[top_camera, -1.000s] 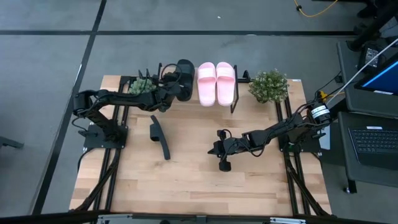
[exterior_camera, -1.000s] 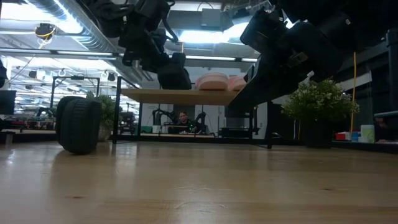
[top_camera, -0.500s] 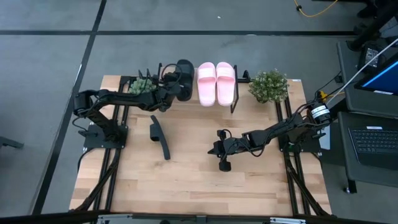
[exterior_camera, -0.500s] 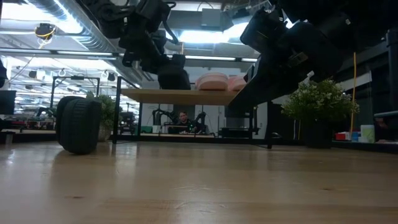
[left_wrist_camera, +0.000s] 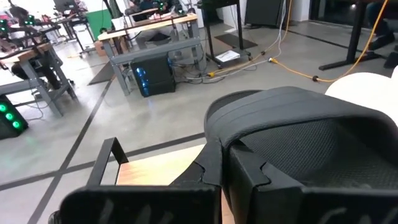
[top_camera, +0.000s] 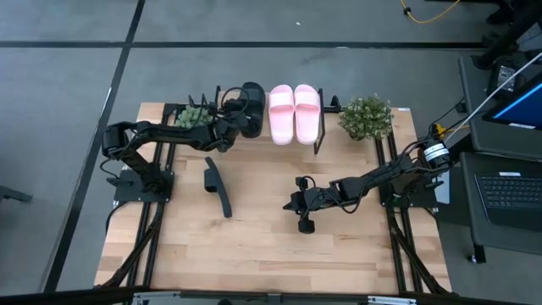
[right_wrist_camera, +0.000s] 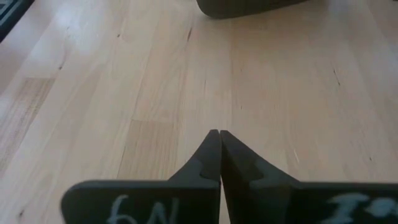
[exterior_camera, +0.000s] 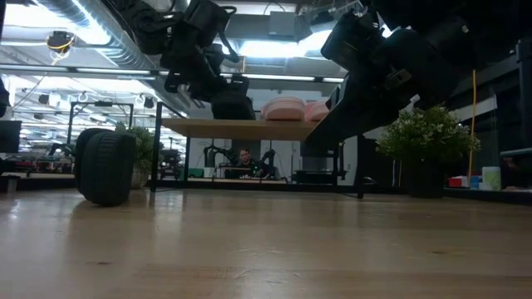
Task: Pick and place slides into the shelf
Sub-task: Put the bottom black slipper on the shelf
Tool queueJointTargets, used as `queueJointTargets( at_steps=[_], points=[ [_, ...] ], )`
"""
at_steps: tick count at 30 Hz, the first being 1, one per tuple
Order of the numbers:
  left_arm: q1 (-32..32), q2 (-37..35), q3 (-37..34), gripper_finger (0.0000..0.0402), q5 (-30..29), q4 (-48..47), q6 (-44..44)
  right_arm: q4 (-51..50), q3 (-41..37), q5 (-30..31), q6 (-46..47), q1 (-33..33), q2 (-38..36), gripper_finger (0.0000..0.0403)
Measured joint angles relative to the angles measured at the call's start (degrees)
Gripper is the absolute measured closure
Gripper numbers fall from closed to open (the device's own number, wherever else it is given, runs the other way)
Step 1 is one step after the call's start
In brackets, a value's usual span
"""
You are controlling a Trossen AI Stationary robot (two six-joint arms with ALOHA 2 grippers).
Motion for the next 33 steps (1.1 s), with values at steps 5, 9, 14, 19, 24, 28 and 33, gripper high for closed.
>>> queueJointTargets(
  at_steps=[5,9,14,19,24,28,33],
  points=[
    [0.0,0.0,0.0,0.0401,0.1,0.0,-0.1,0.0,0.0,0.0,0.0,0.0,0.0,0.0400],
    [0.0,0.6,0.0,0.0401,0.3,-0.1,-0.1,0.0,0.0,0.0,0.0,0.0,0.0,0.0400],
    [0.0,0.8,0.0,0.0401,0.2,0.2,-0.2,0.0,0.0,0.0,0.0,0.0,0.0,0.0400],
    [0.0,0.8,0.0,0.0402,0.2,0.5,-0.2,0.2,0.0,0.0,0.0,0.0,0.0,0.0400],
    [0.0,0.8,0.0,0.0402,-0.1,0.5,-0.2,0.4,0.0,0.0,-0.1,0.0,0.0,0.0400],
    [0.0,0.8,0.0,0.0402,-0.1,0.5,-0.5,0.5,0.0,0.0,-0.2,0.0,0.0,0.0400],
    [0.0,0.8,0.0,0.0402,-0.1,0.5,-1.2,0.4,0.0,0.0,-0.2,0.0,0.0,0.0400]
  ],
)
